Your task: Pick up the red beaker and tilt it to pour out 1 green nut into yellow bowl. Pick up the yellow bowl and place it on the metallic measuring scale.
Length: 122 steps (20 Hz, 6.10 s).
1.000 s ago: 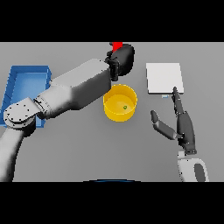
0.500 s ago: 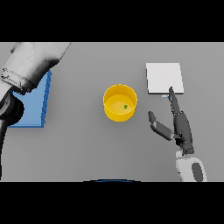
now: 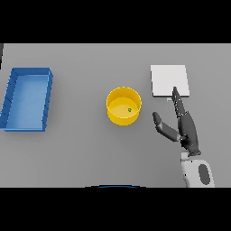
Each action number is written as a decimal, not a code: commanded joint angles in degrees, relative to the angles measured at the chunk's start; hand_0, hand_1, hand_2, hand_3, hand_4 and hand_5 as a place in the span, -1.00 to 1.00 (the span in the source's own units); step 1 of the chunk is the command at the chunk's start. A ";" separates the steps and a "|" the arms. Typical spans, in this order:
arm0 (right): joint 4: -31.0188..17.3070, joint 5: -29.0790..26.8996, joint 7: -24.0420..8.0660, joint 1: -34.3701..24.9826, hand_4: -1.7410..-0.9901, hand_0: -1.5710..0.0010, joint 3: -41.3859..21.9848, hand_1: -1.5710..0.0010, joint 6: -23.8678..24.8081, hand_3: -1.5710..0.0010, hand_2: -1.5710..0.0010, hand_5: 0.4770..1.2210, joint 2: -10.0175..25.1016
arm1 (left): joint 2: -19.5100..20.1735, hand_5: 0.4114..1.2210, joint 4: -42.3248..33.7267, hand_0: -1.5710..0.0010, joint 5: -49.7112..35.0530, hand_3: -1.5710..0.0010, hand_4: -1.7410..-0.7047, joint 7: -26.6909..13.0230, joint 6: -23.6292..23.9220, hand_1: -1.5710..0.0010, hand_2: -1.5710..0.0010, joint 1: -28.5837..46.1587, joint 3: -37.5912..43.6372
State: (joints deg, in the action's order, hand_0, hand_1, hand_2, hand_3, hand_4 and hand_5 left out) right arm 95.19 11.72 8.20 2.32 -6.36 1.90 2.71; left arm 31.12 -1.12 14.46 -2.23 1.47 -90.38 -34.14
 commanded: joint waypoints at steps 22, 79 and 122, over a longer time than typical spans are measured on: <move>-1.18 1.15 0.81 -0.17 0.50 1.00 -0.80 1.00 -0.58 1.00 1.00 -0.44 0.79 | -3.51 0.82 19.00 -1.00 -27.66 -0.76 -1.00 2.84 12.58 -1.00 -1.00 18.13 17.26; -31.35 41.03 4.29 -43.43 0.16 1.00 -34.92 1.00 -28.56 1.00 1.00 -0.23 16.83 | 1.02 -0.32 62.03 1.00 0.27 1.00 0.97 37.15 8.23 1.00 1.00 -2.43 36.36; -27.14 37.26 -1.88 -44.29 -1.00 -1.00 -20.53 -1.00 -26.18 -0.46 -0.96 1.00 26.68 | 10.18 -0.22 69.06 1.00 14.33 1.00 0.94 35.66 16.98 1.00 1.00 -5.04 49.03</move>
State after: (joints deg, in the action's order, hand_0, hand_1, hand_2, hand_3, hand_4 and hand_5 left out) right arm 68.02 49.02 6.15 -41.95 -26.89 -24.26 29.40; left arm 41.29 67.96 28.81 33.41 18.44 -95.41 14.90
